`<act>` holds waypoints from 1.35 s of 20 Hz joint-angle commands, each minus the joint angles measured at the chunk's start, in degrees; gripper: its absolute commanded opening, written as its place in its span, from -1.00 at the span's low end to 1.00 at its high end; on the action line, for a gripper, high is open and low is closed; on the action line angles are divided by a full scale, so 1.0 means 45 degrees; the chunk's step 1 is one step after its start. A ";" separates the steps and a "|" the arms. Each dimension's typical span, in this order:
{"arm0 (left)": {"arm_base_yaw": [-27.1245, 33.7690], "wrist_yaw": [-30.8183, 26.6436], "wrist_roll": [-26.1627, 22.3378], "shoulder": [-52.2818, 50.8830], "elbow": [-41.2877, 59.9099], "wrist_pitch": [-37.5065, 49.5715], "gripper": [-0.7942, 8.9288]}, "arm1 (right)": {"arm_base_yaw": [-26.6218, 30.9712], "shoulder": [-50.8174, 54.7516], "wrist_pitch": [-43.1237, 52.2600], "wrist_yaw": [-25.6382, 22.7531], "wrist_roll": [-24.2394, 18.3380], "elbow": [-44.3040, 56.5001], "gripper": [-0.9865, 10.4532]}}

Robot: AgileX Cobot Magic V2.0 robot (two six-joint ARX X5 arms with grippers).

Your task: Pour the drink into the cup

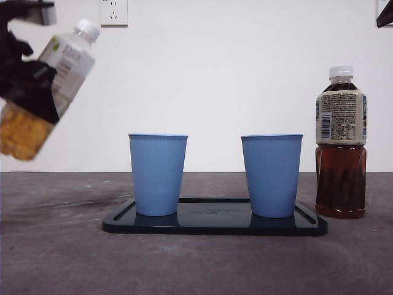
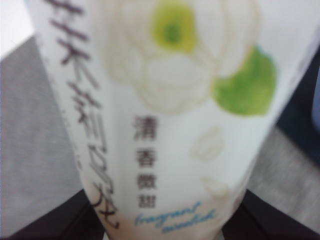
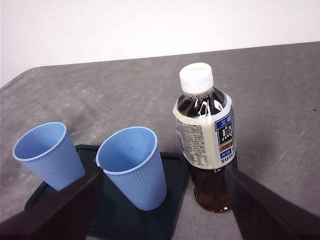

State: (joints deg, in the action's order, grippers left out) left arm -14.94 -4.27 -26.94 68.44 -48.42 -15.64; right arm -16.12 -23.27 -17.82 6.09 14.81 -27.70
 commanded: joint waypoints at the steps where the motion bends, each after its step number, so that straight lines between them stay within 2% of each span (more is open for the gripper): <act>1: -0.0359 -0.0855 -0.2385 -0.0063 -0.1219 -0.0957 -0.40 | -0.0068 -0.0015 0.0000 0.0029 -0.0272 -0.0204 -0.15; 7: -0.1209 -0.2866 -0.4459 -0.0058 -0.2691 -0.2880 -0.40 | -0.0068 -0.0019 -0.0063 0.0034 -0.0427 -0.0204 -0.15; 14: -0.2331 -0.5357 -0.6334 0.0121 -0.3274 -0.3439 -0.40 | -0.0068 -0.0015 -0.0170 0.0044 -0.0471 -0.0204 -0.15; 27: -0.3764 -0.7966 -0.7902 0.1695 -0.3303 -0.3468 -0.40 | -0.0068 -0.0015 -0.0568 0.0087 -0.0729 -0.0204 -0.15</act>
State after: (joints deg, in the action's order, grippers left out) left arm -31.33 -38.52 -61.10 75.55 -61.06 -33.26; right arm -16.12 -23.27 -20.60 6.31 12.21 -27.70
